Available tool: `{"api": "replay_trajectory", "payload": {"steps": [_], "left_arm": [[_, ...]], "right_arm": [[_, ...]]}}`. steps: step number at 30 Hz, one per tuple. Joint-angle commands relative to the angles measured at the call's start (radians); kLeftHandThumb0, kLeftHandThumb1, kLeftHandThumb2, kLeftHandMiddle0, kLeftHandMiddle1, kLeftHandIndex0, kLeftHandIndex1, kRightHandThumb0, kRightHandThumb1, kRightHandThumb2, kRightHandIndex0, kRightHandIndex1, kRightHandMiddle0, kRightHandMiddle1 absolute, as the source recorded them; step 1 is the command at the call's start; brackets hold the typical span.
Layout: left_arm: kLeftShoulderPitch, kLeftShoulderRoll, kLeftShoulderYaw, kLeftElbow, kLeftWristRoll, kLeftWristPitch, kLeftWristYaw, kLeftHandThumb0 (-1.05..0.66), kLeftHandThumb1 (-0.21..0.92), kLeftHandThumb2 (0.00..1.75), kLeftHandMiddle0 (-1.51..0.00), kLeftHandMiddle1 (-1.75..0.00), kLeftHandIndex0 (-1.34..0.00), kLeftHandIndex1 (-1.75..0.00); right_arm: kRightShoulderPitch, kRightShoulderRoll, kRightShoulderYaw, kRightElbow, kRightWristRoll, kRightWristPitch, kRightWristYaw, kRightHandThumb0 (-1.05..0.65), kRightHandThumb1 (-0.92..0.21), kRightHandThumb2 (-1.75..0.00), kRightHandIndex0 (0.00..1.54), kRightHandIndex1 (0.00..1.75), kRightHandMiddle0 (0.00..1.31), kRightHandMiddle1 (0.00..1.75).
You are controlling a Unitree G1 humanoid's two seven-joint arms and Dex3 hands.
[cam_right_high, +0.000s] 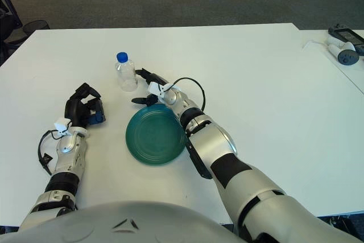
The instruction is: Put the bottle into the plate.
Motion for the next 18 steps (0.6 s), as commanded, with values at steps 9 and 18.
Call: {"api": "replay_trajectory", "payload": {"steps": [9,18], "left_arm": [[0.086,-0.062,-0.003,0.149,-0.003,0.035,0.042,-0.59,0.06,1.63,-1.30,-1.75,-0.83,-1.75],[0.075,-0.063,-0.001,0.171,-0.006,0.025,0.040,-0.58,0.08,1.61,-1.30,-1.75,-0.81,-1.75]], "right_arm": [[-0.046,0.251,0.010,-0.009,0.015,-0.054,0.002,-0.84,-0.77,-0.44,0.14,0.07,0.00,0.42],[-0.041,0.260,0.026,-0.009,0.012,-0.060,0.017,-0.82,-0.66,-0.58,0.17,0.12,0.00,0.45]]}}
